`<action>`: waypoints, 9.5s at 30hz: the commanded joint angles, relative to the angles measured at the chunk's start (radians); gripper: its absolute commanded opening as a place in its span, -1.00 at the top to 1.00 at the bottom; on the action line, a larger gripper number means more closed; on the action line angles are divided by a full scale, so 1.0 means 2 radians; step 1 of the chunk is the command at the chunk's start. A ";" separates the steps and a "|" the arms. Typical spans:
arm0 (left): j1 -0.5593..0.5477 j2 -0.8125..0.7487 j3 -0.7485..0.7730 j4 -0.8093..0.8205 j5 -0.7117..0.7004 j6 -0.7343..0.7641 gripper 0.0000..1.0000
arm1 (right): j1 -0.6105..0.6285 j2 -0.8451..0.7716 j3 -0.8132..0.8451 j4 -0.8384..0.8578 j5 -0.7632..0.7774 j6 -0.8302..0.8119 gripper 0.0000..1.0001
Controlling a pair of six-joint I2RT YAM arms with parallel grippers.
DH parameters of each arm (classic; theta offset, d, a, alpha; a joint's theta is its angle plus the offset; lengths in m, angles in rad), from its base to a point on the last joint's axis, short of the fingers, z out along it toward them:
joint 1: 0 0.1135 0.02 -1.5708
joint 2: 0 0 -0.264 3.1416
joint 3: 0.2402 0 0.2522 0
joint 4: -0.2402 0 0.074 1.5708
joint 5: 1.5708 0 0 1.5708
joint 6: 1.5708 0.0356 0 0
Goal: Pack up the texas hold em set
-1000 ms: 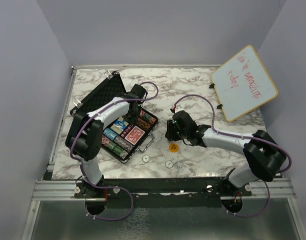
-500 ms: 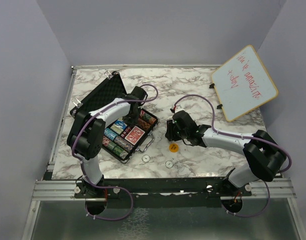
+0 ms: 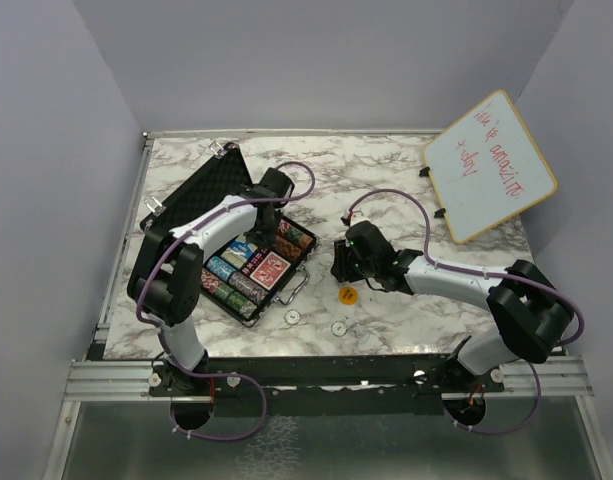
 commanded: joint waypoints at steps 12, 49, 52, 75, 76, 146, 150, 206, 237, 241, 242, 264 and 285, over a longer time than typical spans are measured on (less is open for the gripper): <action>-0.001 -0.132 -0.017 0.029 -0.030 -0.059 0.08 | -0.002 -0.021 0.014 -0.090 0.062 0.025 0.14; -0.001 -0.396 -0.180 0.157 0.025 -0.053 -0.78 | 0.003 0.165 0.150 -0.193 0.096 -0.008 -0.46; -0.001 -0.393 -0.180 0.157 0.027 -0.054 -0.78 | 0.003 0.164 0.147 -0.197 0.099 -0.004 -0.28; -0.001 -0.388 -0.183 0.157 0.023 -0.055 -0.78 | 0.003 0.140 0.125 -0.244 0.118 0.056 -0.42; -0.001 -0.387 -0.183 0.157 0.023 -0.056 -0.78 | 0.003 0.139 0.122 -0.245 0.119 0.065 -0.41; 0.000 -0.491 -0.198 0.155 -0.167 -0.107 -0.78 | 0.073 0.113 0.233 -0.094 -0.004 -0.052 0.08; 0.006 -0.551 -0.213 0.164 -0.239 -0.131 -0.78 | 0.090 0.188 0.310 -0.081 -0.020 -0.079 0.08; 0.034 -0.610 -0.235 0.217 -0.139 -0.142 -0.88 | 0.109 0.043 0.218 -0.286 0.147 0.095 -0.59; 0.067 -0.559 -0.245 0.224 -0.113 -0.137 -0.89 | 0.142 -0.003 0.032 -0.305 0.013 0.048 -0.65; 0.073 -0.547 -0.247 0.221 -0.117 -0.136 -0.89 | 0.142 0.018 0.045 -0.322 0.009 0.039 -0.65; 0.074 -0.544 -0.247 0.221 -0.115 -0.137 -0.89 | 0.142 0.022 0.046 -0.327 0.010 0.038 -0.64; 0.083 -0.533 -0.250 0.228 -0.086 -0.140 -0.89 | 0.142 0.010 0.104 -0.358 0.096 0.077 0.24; 0.087 -0.557 -0.249 0.215 -0.135 -0.145 -0.89 | 0.142 0.284 0.484 -0.259 0.107 -0.077 0.22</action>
